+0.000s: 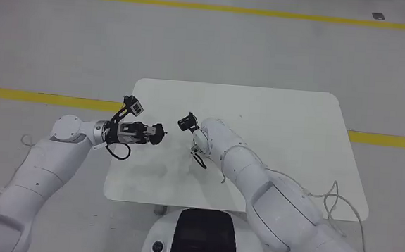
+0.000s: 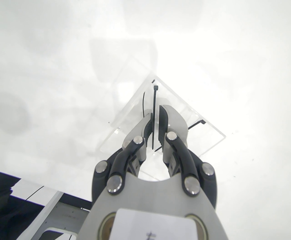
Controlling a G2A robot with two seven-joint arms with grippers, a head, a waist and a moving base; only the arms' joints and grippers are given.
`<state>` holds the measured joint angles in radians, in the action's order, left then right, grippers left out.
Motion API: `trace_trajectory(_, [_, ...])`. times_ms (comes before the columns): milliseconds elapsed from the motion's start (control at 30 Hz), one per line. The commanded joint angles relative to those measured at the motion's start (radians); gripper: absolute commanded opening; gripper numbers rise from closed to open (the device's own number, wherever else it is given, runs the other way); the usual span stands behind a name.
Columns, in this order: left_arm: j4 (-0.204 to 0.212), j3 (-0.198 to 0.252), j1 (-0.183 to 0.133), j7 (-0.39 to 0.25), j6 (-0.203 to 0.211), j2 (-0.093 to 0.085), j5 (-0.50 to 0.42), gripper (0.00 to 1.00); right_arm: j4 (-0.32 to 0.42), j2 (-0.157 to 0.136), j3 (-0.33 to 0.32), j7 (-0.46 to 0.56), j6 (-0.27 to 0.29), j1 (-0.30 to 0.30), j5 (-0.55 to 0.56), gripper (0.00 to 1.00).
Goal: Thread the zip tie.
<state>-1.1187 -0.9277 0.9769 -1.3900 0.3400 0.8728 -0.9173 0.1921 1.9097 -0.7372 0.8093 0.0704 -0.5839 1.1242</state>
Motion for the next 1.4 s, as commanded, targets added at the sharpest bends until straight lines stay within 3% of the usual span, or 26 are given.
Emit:
trace_trajectory(0, [0.000,0.000,0.000,0.000,0.000,0.000,0.000,0.00,0.000,0.000,0.000,0.001,0.002,0.000,-0.001,0.13])
trace_trajectory(900, [0.000,0.000,0.000,0.000,0.000,0.000,0.000,0.00,0.014,0.004,0.007,-0.008,-0.005,-0.003,0.011,0.18])
trace_trajectory(1367, [0.000,0.000,0.000,0.000,0.000,0.000,0.000,0.00,0.005,0.008,0.010,0.014,-0.019,-0.002,0.016,0.13])
